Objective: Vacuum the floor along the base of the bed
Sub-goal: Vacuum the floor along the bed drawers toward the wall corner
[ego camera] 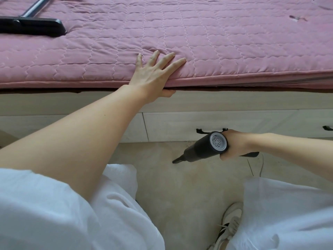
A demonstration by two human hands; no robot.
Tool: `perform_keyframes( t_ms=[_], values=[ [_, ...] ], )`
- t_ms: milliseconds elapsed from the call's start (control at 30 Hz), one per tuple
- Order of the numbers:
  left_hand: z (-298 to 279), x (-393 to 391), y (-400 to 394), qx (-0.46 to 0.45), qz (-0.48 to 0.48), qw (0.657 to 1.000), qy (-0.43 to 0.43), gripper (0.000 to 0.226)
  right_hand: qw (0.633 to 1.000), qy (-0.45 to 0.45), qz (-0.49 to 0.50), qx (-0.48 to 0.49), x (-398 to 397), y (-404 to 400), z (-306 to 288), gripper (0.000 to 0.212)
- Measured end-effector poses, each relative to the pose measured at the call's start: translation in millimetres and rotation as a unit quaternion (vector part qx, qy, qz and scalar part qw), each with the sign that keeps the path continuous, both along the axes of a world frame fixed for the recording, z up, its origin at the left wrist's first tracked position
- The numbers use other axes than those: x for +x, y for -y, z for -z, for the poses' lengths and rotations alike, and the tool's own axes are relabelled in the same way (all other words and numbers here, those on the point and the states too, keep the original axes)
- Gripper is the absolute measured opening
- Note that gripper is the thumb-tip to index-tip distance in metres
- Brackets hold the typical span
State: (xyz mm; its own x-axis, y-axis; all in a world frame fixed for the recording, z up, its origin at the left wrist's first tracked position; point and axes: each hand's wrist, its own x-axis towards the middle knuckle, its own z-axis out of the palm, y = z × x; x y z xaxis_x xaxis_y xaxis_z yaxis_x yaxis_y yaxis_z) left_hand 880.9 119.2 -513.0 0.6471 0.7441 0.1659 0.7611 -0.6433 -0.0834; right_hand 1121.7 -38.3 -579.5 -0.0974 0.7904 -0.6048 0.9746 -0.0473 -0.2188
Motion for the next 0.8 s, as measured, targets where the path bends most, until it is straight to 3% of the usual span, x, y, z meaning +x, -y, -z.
perform_keyframes(
  t_ms=[567, 800],
  values=[
    [-0.2, 2.4, -1.5, 0.001, 0.0, 1.0, 0.001, 0.095, 0.999, 0.041, 0.005, -0.009, 20.6, 2.8, -17.6, 0.033],
    [1.2, 16.7, -1.9, 0.004, 0.004, 1.0, 0.004, 0.1, 0.997, 0.08, 0.002, -0.012, 36.6, -0.7, -21.0, 0.022]
  ],
)
